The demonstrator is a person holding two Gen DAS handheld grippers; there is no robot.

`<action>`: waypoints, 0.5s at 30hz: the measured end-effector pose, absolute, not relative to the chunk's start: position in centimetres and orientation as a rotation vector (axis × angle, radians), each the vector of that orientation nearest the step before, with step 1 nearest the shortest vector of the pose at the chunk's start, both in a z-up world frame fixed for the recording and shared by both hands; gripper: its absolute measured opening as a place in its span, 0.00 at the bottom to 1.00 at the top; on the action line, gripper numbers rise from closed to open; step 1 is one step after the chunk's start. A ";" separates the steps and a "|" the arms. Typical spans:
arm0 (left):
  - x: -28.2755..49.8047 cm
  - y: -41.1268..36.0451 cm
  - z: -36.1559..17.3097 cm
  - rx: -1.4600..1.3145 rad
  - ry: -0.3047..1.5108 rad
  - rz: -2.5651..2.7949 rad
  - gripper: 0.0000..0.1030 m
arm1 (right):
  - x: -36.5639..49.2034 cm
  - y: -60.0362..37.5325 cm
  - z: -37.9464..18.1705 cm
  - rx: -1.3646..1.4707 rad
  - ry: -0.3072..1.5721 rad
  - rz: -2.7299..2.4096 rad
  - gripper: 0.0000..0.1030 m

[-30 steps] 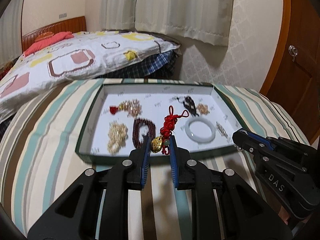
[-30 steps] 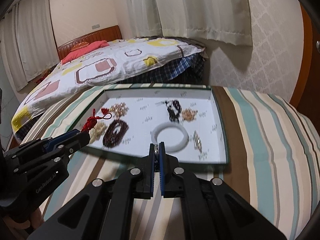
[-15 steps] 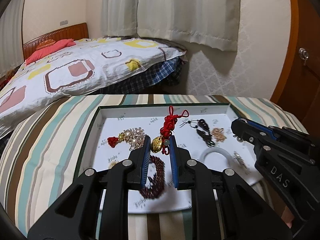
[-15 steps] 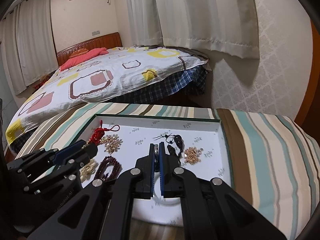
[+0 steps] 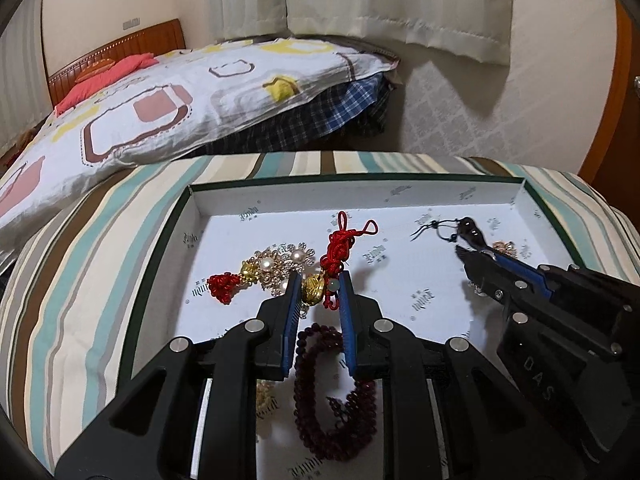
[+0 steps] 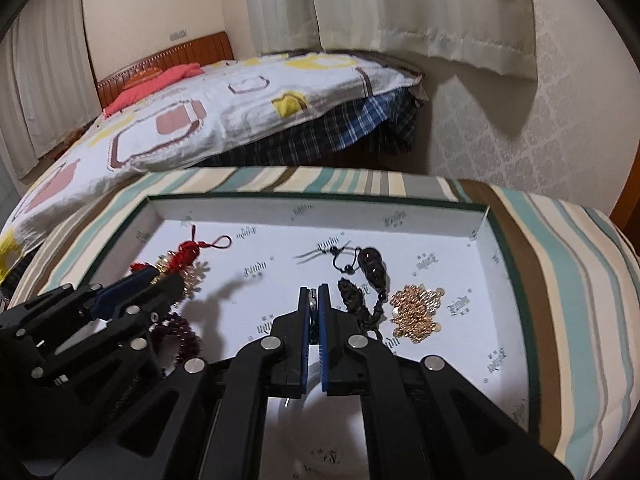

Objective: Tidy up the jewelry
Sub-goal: 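Carry the silver ring and coin charm over the green box with both tools, then open the right tool to drop the ring while the left tool releases the coin charm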

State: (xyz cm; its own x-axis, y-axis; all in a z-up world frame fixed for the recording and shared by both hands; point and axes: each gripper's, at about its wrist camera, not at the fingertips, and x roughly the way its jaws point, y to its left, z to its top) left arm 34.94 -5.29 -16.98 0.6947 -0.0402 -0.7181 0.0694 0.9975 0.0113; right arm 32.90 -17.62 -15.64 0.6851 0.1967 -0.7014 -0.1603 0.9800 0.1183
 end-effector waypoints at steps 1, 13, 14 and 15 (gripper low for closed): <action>35.1 -5.2 -17.2 0.039 0.808 -0.059 0.18 | 33.0 -17.6 -15.8 0.047 0.796 0.198 0.04; 35.6 -5.4 -18.0 0.042 0.849 -0.064 0.19 | 33.5 -17.6 -15.9 0.043 0.828 0.179 0.04; 35.6 -5.4 -18.0 0.044 0.851 -0.063 0.19 | 33.5 -17.6 -15.9 0.042 0.829 0.179 0.04; 35.7 -5.5 -18.0 0.045 0.854 -0.063 0.19 | 33.5 -17.6 -15.9 0.042 0.828 0.179 0.04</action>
